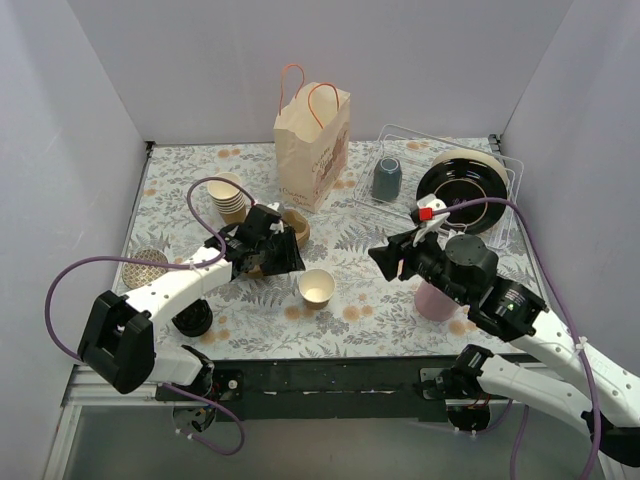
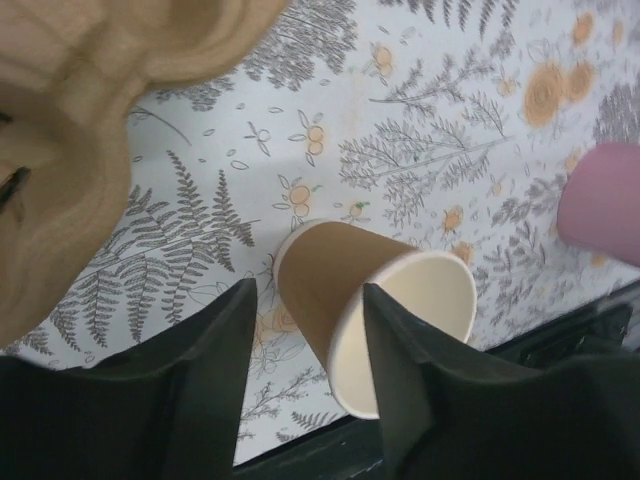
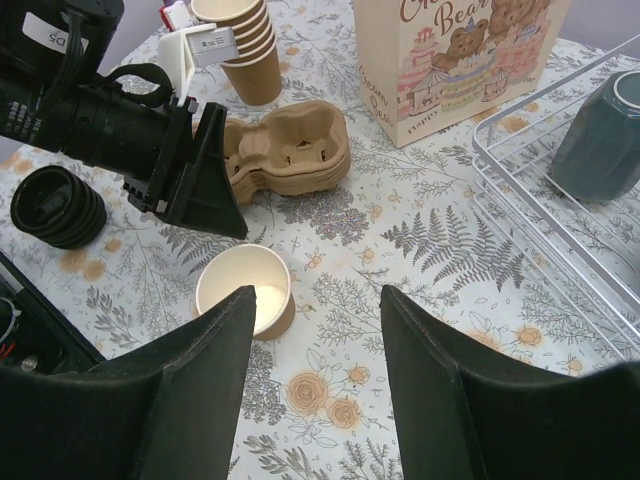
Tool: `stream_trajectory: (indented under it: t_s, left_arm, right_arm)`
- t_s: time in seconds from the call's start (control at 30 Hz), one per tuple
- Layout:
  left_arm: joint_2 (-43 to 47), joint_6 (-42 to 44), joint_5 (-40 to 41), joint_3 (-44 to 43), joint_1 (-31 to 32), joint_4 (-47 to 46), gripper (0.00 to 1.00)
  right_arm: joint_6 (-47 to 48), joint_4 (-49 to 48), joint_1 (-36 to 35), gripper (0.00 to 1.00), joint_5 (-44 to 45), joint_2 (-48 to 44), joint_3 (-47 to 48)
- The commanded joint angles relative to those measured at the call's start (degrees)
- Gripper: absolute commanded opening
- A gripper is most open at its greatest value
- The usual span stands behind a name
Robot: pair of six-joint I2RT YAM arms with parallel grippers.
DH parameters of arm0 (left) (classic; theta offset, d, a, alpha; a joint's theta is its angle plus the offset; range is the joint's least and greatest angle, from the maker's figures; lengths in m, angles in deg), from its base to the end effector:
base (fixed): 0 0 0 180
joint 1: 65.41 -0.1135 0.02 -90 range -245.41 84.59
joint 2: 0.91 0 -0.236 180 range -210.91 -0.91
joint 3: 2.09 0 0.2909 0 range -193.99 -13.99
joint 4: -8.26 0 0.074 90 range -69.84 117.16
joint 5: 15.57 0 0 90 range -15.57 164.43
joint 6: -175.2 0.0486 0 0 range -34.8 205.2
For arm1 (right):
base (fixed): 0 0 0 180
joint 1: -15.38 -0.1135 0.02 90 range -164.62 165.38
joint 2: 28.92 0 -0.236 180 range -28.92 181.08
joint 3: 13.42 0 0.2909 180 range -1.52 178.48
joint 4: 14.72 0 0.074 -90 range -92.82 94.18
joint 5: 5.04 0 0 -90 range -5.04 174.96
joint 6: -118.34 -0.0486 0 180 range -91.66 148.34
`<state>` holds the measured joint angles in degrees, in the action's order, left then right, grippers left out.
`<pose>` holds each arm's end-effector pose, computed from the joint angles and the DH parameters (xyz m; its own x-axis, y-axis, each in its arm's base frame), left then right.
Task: Pack the takeout coffee
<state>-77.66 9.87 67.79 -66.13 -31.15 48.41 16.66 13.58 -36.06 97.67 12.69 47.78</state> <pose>0.2642 -0.1868 0.1817 -0.7636 -0.6425 -0.0637 -0.4811 0.6321 -0.6074 0.1565 0.1791 0.3494 -0.2194 0.0416 -0.9747 -0.5951 0.7860 0.1675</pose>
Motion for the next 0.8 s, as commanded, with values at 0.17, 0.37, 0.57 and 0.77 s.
stream_trajectory:
  t_s: [0.17,0.37,0.57,0.77]
  left_arm:
    - [6.4,-3.5,27.3,-10.5,0.0,11.2,0.69]
    - [10.3,-21.8,49.6,-14.3,-0.7,28.6,0.75]
    - [14.3,-30.8,51.3,-9.1,-4.6,38.0,0.71]
    - [15.2,-32.8,46.8,-5.4,-15.8,41.3,0.72]
  right_arm:
    - [-0.9,-2.9,0.0,0.61,-1.7,-2.6,-0.7]
    - [-0.9,-4.6,0.0,0.61,-2.4,-3.5,-3.9]
    - [-0.8,-7.4,0.0,0.61,-4.3,-4.3,-6.8]
    - [-0.4,-7.4,0.0,0.62,-4.4,-5.3,-9.3]
